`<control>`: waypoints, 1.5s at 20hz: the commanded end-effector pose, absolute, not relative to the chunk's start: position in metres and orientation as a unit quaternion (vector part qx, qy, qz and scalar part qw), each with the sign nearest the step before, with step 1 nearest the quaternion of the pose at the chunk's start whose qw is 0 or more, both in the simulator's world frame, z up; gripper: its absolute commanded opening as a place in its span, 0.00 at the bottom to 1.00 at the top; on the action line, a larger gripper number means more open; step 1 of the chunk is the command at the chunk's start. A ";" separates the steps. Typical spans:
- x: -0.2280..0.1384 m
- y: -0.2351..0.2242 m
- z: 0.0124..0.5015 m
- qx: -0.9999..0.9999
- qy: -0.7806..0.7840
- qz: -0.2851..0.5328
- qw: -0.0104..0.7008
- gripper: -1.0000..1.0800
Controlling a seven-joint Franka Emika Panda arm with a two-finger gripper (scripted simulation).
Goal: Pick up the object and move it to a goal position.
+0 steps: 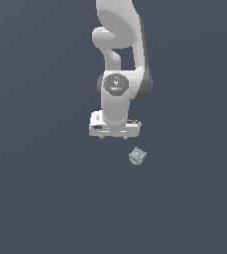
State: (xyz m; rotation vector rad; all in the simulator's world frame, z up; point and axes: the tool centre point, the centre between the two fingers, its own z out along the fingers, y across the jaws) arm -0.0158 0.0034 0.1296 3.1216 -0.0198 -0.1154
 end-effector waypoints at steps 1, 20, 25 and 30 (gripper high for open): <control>-0.016 0.003 0.130 0.999 -0.006 -0.037 0.009 0.96; -0.026 0.006 0.112 0.998 0.006 -0.059 0.022 0.96; -0.021 0.014 0.111 0.998 -0.019 -0.054 0.022 0.96; -0.014 0.026 0.108 0.997 -0.057 -0.047 0.021 0.96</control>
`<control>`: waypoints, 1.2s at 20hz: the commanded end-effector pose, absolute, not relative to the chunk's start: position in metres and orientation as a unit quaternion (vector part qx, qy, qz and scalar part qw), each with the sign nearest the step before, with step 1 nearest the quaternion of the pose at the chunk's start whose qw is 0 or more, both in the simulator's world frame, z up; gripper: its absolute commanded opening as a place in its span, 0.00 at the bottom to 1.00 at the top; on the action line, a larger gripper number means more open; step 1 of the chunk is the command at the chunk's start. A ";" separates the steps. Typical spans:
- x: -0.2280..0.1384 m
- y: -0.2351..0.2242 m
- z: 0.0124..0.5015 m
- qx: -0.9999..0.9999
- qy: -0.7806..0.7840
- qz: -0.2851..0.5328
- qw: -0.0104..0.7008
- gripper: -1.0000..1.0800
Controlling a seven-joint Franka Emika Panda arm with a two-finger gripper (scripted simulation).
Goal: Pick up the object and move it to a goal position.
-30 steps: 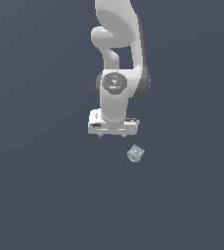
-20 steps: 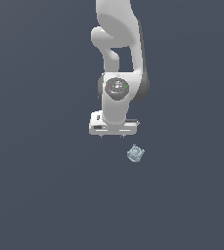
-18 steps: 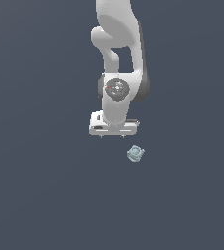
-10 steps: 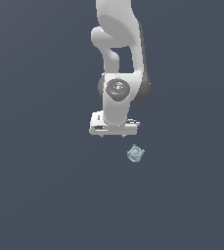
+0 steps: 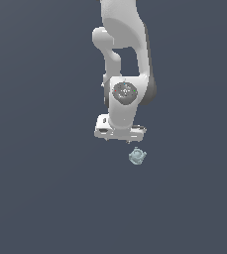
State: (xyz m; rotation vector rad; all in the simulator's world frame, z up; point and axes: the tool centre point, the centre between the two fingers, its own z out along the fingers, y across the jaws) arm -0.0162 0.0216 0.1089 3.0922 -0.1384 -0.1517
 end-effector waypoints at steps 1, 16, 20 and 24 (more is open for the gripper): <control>-0.012 0.029 0.107 0.997 -0.066 -0.045 0.021 0.96; 0.016 0.084 0.097 0.973 -0.231 -0.014 0.010 0.96; 0.021 0.097 0.094 0.964 -0.267 -0.008 0.007 0.96; 0.025 0.107 0.092 0.956 -0.294 -0.004 0.004 0.96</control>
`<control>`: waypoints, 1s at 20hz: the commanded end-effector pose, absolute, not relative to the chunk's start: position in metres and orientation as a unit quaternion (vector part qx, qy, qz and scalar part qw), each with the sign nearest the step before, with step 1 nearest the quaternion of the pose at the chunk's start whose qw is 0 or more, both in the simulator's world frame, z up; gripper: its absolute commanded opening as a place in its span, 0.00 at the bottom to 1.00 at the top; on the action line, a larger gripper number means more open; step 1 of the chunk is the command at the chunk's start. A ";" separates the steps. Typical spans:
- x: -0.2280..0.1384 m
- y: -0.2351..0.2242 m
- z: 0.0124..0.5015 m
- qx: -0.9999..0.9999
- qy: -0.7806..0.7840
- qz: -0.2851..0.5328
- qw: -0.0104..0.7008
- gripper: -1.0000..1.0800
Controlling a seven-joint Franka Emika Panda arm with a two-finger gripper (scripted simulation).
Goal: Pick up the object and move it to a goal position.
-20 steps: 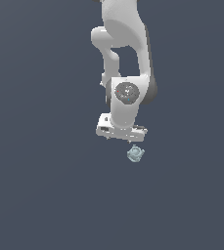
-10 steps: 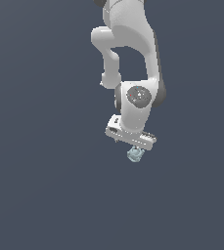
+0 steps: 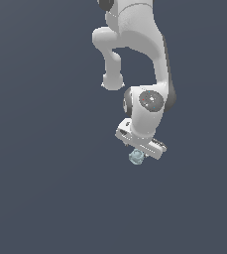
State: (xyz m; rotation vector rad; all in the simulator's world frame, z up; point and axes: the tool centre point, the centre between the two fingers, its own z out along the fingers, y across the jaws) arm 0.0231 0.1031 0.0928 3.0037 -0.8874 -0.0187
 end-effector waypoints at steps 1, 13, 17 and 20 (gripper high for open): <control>0.025 0.108 0.092 0.954 -0.299 -0.003 0.003 0.96; 0.028 0.117 0.089 0.948 -0.320 0.000 0.000 0.96; 0.028 0.117 0.076 0.947 -0.320 0.000 0.000 0.96; 0.027 0.116 0.058 0.947 -0.321 0.000 0.000 0.96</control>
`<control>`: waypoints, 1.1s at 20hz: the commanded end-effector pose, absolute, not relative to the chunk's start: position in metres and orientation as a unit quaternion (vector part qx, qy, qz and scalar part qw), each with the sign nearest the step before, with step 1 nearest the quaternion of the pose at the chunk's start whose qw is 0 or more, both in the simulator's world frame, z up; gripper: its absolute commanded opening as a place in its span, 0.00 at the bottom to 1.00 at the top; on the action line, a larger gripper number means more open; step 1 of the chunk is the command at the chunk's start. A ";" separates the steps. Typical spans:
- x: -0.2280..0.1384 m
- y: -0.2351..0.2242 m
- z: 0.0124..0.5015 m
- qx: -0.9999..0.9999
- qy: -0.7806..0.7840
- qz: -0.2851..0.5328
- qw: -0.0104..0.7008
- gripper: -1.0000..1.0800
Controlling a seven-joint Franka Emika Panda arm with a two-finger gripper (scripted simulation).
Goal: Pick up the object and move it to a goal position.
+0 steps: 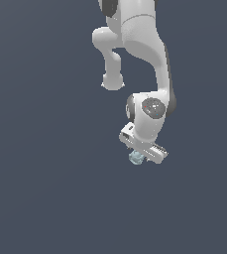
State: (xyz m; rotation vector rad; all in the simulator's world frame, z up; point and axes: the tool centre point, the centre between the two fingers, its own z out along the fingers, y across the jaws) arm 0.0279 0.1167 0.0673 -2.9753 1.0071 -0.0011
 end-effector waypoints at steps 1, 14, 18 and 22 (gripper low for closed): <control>0.027 0.117 0.053 -0.947 0.321 0.000 0.000 0.96; 0.028 0.117 0.040 -0.947 0.322 0.000 0.000 0.00; 0.028 0.117 0.040 -0.947 0.322 0.000 0.000 0.00; 0.028 0.116 0.043 -0.947 0.322 0.000 0.000 0.00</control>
